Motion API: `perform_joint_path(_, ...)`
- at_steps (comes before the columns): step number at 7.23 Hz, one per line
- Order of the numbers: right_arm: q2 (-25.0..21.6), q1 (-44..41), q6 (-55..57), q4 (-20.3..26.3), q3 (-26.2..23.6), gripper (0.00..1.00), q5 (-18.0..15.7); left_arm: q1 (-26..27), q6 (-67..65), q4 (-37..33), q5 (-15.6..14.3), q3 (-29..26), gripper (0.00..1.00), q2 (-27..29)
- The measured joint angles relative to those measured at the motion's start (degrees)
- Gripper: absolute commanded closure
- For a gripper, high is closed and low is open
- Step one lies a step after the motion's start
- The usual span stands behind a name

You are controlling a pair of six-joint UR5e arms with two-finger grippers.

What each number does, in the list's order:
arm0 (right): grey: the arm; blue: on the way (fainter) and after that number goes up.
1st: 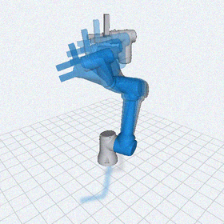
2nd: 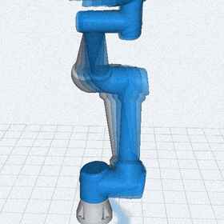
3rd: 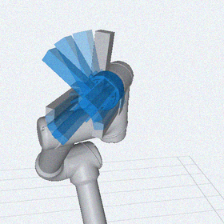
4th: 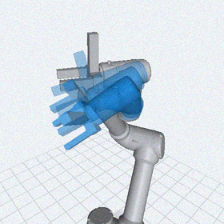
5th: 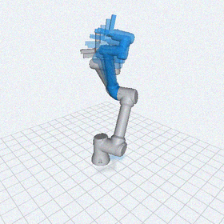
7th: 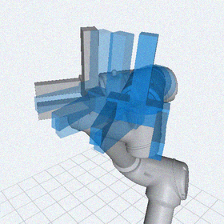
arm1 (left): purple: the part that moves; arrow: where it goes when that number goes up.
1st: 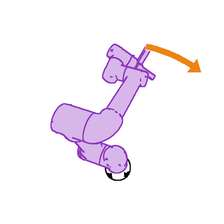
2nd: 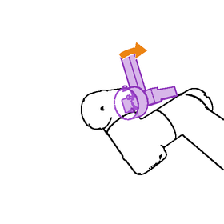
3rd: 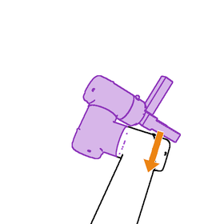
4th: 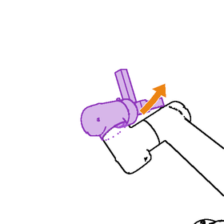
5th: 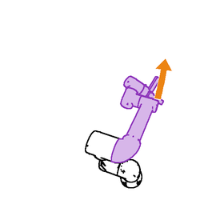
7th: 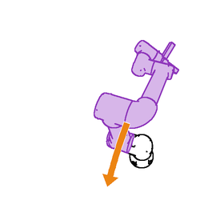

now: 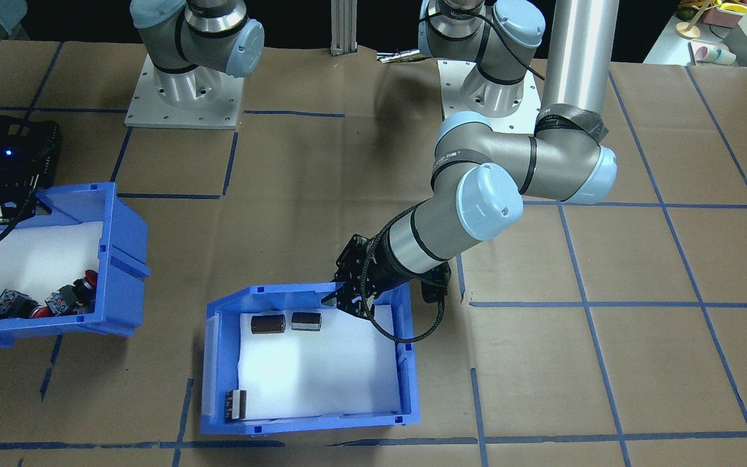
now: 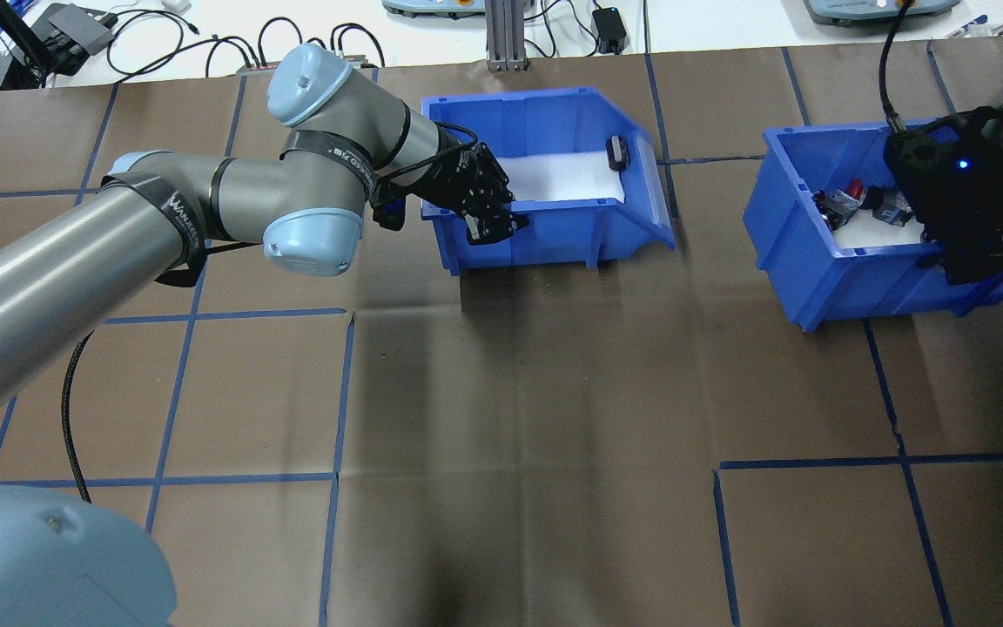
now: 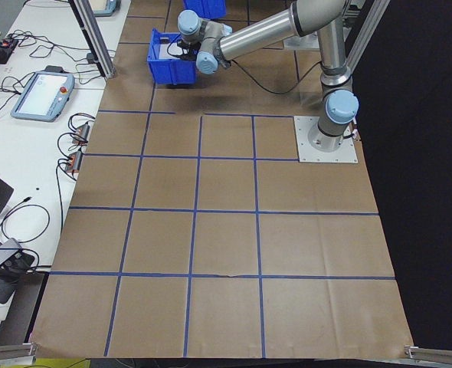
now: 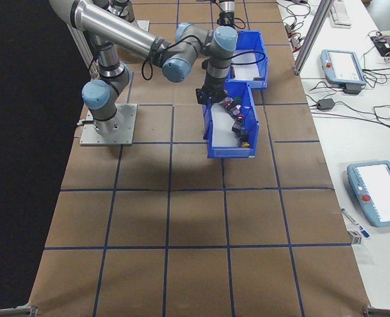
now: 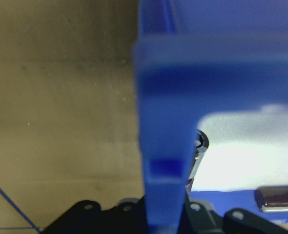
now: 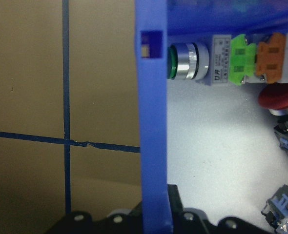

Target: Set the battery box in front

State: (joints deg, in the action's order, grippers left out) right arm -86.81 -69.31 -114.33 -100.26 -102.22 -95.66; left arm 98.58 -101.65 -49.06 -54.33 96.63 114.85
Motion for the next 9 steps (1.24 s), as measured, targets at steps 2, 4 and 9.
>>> perform_joint_path(2,-0.7,-0.1,0.1,0.1,-0.8,0.99,0.0,-0.9,7.5,-1.0,-6.8,-0.2,0.01,-0.4)
perform_joint_path(4,-4.9,-0.2,1.1,0.1,-5.8,0.98,0.0,-1.3,12.8,-3.0,-13.5,-0.2,0.01,-2.7)
perform_joint_path(9,-20.5,-6.3,11.6,-0.8,-23.0,0.98,0.8,-5.0,43.7,-28.7,-27.0,-3.3,0.01,-19.9)
